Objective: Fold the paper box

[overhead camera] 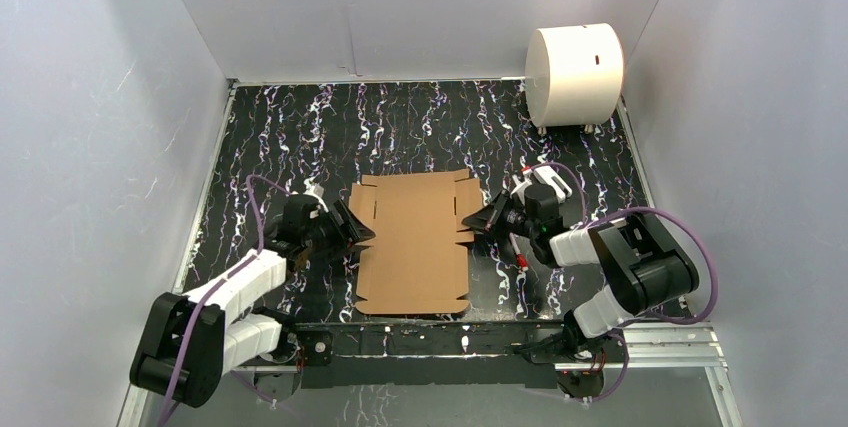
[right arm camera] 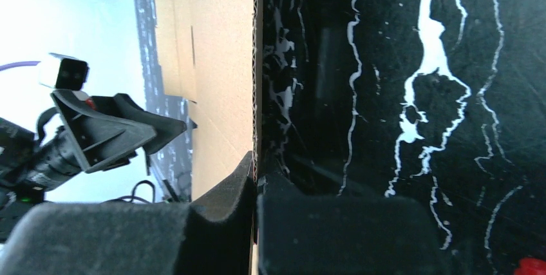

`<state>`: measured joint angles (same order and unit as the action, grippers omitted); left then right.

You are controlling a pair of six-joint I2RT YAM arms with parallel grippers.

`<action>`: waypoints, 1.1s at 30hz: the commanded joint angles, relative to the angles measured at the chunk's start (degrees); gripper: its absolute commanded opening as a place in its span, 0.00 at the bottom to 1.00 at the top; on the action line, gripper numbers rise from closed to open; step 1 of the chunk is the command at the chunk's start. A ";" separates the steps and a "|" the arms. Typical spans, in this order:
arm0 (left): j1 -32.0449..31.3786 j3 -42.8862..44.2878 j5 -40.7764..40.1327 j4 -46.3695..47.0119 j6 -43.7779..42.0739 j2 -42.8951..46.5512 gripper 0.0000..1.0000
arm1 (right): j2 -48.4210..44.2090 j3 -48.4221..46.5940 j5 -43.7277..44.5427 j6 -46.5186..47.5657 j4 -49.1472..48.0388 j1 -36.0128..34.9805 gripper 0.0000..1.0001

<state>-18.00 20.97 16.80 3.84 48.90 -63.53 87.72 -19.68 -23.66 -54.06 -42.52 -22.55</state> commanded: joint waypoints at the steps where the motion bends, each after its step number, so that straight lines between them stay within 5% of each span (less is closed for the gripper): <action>1: 2.53 -1.48 2.97 0.17 1.16 2.98 0.69 | -2.18 0.29 -4.05 -4.45 -6.79 1.02 0.05; 33: 7.81 -7.34 10.83 18.28 11.13 -3.77 0.60 | -2.66 2.36 -13.59 -20.10 -23.32 5.67 0.02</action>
<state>-10.57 13.82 25.82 19.38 59.22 -66.24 86.35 -16.99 -35.55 -73.49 -62.11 -17.26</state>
